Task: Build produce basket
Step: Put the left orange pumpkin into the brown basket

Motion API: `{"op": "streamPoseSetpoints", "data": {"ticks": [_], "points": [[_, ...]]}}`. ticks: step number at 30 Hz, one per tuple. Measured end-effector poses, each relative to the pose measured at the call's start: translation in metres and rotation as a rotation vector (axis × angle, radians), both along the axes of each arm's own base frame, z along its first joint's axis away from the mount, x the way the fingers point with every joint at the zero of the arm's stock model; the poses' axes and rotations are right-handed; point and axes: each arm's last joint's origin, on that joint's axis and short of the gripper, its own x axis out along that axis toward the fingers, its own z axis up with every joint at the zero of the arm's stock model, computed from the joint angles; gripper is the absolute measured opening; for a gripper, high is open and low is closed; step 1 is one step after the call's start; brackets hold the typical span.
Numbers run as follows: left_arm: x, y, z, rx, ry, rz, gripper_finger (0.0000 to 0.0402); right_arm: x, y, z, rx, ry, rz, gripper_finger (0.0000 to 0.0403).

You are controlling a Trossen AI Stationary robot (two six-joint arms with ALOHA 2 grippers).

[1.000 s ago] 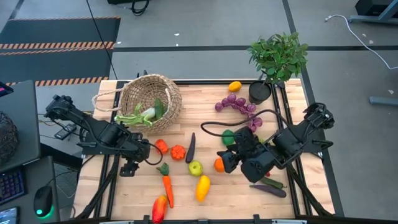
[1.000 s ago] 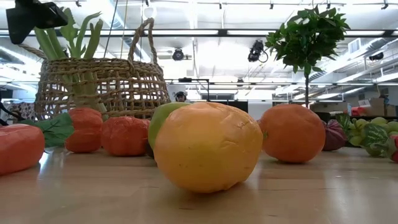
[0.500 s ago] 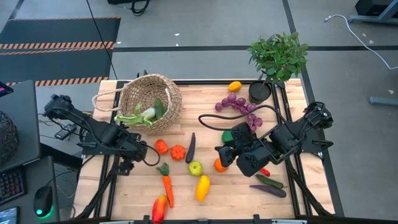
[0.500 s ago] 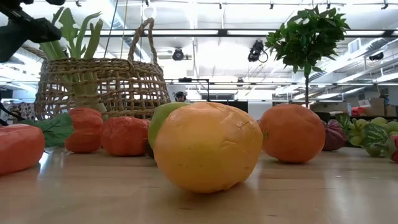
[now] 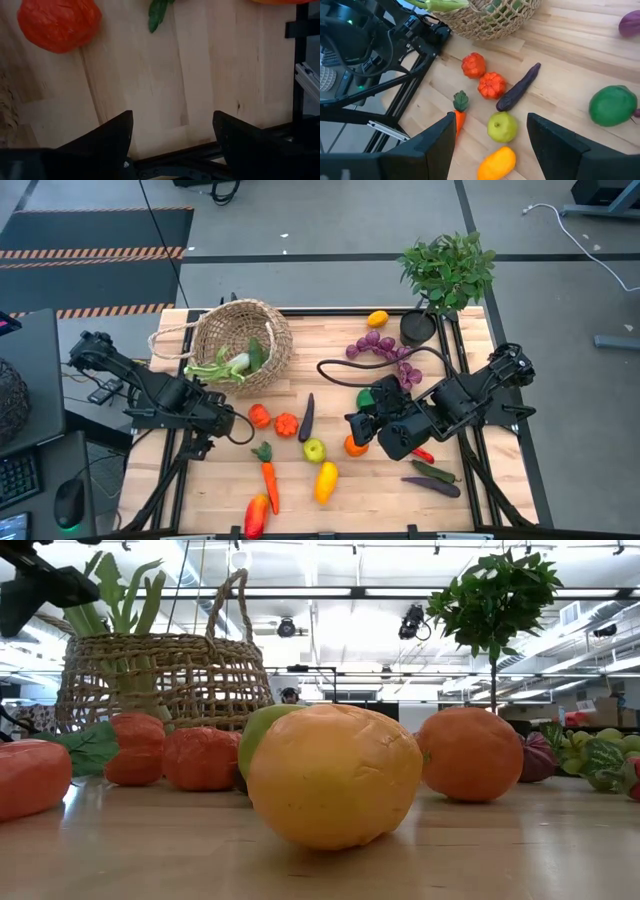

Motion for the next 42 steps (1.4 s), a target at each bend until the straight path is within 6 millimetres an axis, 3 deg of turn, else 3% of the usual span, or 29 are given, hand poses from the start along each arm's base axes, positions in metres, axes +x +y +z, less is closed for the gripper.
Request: {"op": "streamPoseSetpoints", "data": {"ticks": [14,24,42], "points": [[-0.001,-0.002,0.000,-0.033,0.024,0.068,0.0280,-0.002,0.006,-0.001,0.015,0.042,0.082,0.0248],[-0.003,-0.007,0.000,-0.053,0.048,0.137,0.0253,0.000,0.002,-0.001,-0.026,0.061,0.118,0.0248],[-0.003,-0.006,0.000,-0.001,0.013,0.056,0.0251,0.005,-0.005,0.001,-0.026,0.043,0.109,0.0248]]}}
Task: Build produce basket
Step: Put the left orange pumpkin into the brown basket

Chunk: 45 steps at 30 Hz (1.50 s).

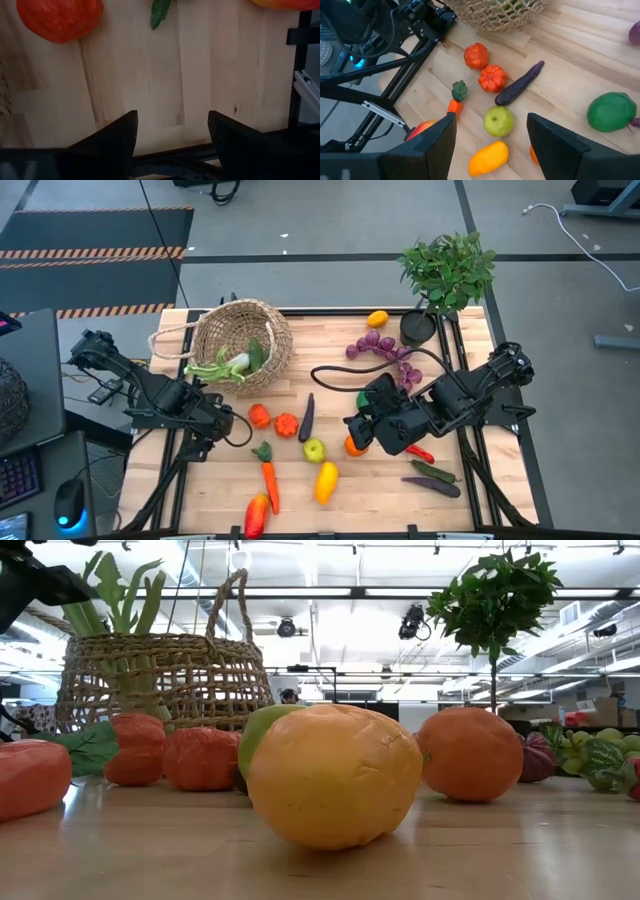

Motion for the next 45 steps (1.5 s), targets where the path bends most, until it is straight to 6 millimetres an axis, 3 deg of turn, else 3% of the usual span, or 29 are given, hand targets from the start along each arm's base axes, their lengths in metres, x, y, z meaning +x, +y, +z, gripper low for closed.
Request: {"op": "streamPoseSetpoints", "data": {"ticks": [45], "points": [[0.0005,0.0013,-0.0001,0.048,-0.029,-0.039,0.0245,-0.0004,0.0009,0.0004,0.020,0.005,0.016,0.0248]]}}
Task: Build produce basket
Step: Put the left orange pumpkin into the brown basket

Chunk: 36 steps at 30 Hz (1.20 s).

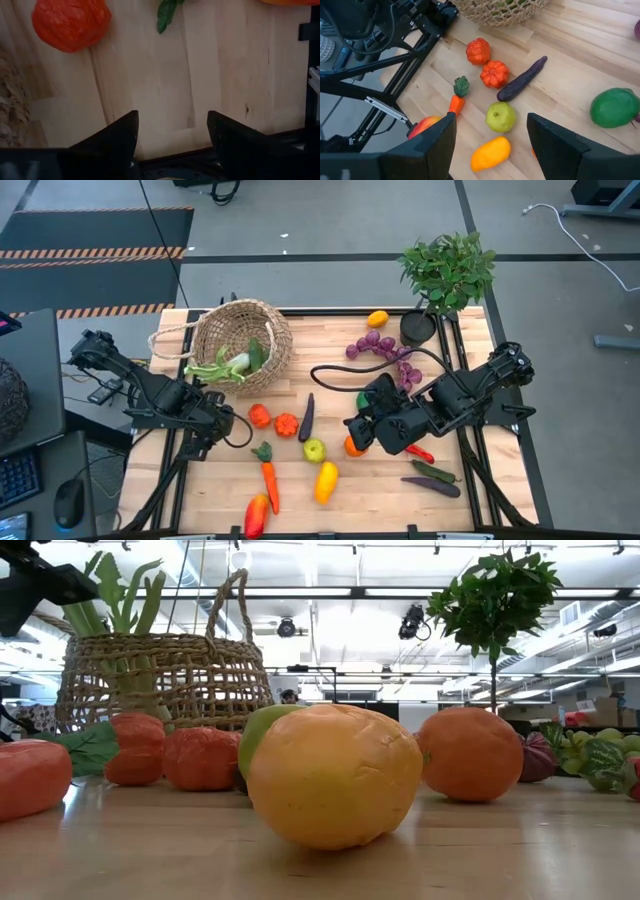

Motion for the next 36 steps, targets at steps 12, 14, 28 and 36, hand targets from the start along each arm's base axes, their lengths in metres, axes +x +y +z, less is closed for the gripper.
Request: {"op": "streamPoseSetpoints", "data": {"ticks": [12,14,28,36], "points": [[-0.004,0.002,-0.025,0.008,0.069,0.018,0.0243,0.000,0.000,0.000,0.003,0.004,0.008,0.0248],[-0.004,0.002,-0.025,0.012,0.068,0.000,0.0243,0.000,0.000,0.000,0.003,0.004,0.007,0.0248],[-0.004,0.001,-0.026,0.016,0.061,-0.034,0.0238,0.000,0.000,0.000,0.009,0.003,0.003,0.0248],[-0.003,0.002,-0.026,0.035,0.043,-0.069,0.0236,0.000,0.000,0.000,0.008,0.003,0.004,0.0248]]}}
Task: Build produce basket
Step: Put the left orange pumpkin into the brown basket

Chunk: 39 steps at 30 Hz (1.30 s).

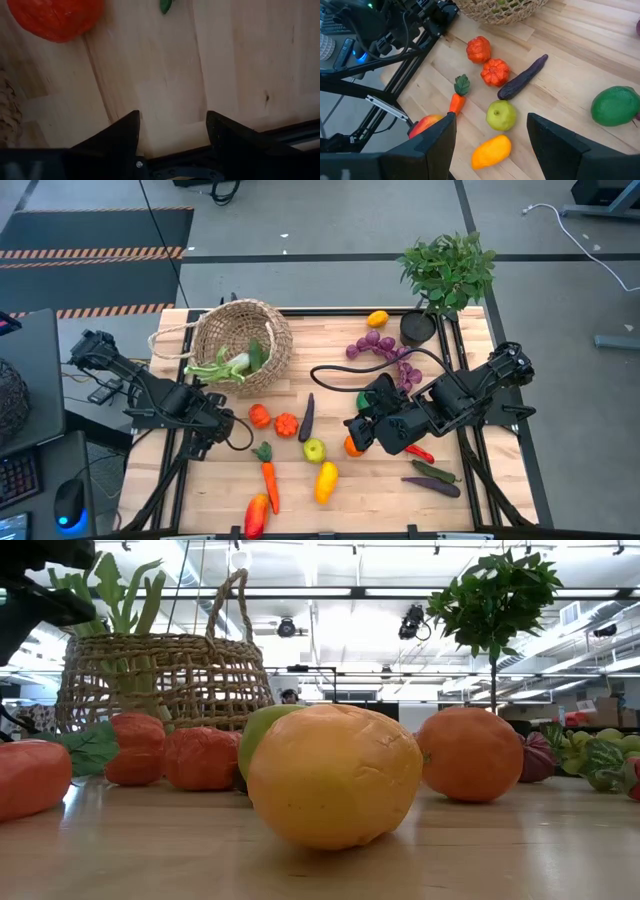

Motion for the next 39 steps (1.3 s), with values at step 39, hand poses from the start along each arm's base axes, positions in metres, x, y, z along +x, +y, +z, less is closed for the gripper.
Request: {"op": "streamPoseSetpoints", "data": {"ticks": [39], "points": [[0.082,0.035,-0.040,0.342,-0.152,-0.757,0.0257,-0.007,0.009,-0.001,0.000,0.002,-0.002,0.0248]]}}
